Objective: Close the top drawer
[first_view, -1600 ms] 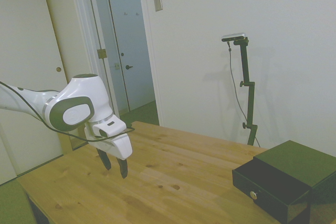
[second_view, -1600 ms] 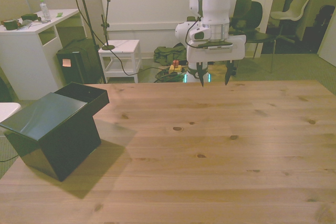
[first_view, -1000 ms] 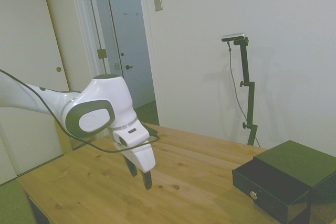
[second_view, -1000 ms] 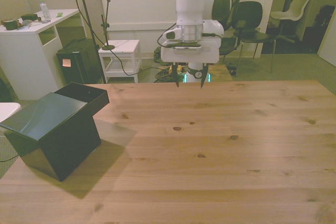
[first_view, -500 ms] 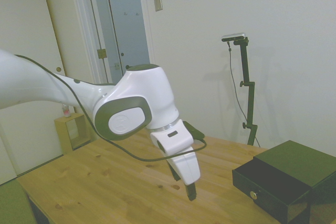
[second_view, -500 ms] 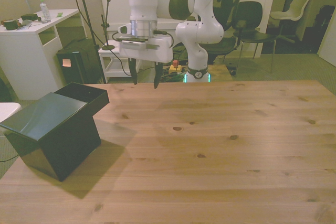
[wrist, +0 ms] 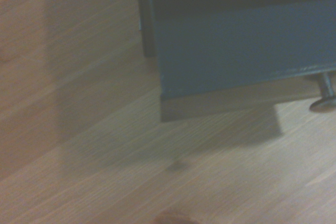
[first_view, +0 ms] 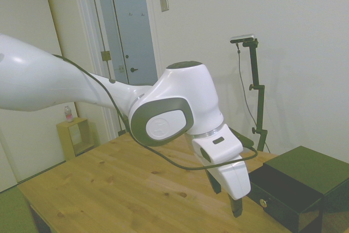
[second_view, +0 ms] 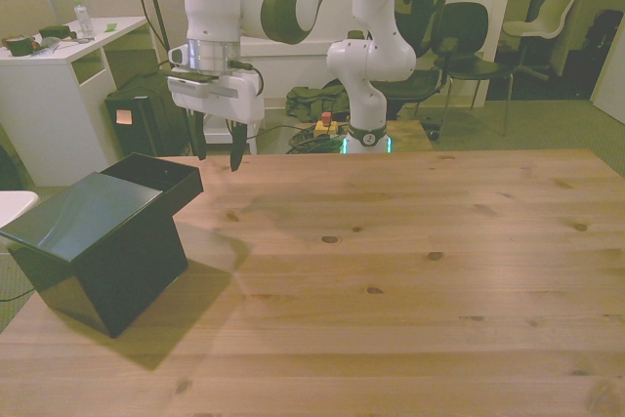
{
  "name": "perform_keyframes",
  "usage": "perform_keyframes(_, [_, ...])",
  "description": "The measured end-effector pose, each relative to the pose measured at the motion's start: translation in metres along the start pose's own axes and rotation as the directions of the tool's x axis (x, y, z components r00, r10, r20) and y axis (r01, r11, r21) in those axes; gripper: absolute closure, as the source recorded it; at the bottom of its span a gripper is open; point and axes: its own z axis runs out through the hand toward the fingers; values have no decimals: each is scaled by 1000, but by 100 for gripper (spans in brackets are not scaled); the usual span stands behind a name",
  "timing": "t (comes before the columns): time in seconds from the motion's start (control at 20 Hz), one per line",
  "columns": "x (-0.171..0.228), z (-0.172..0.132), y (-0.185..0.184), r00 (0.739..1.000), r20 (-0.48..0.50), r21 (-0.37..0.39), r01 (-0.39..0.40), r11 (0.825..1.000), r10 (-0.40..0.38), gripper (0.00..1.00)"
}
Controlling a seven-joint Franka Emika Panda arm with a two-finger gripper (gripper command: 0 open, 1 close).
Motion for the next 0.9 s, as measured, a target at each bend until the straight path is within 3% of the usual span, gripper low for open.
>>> perform_keyframes(0.9, [17,13,-22,1000,9,-7,25,1000,-25,100])
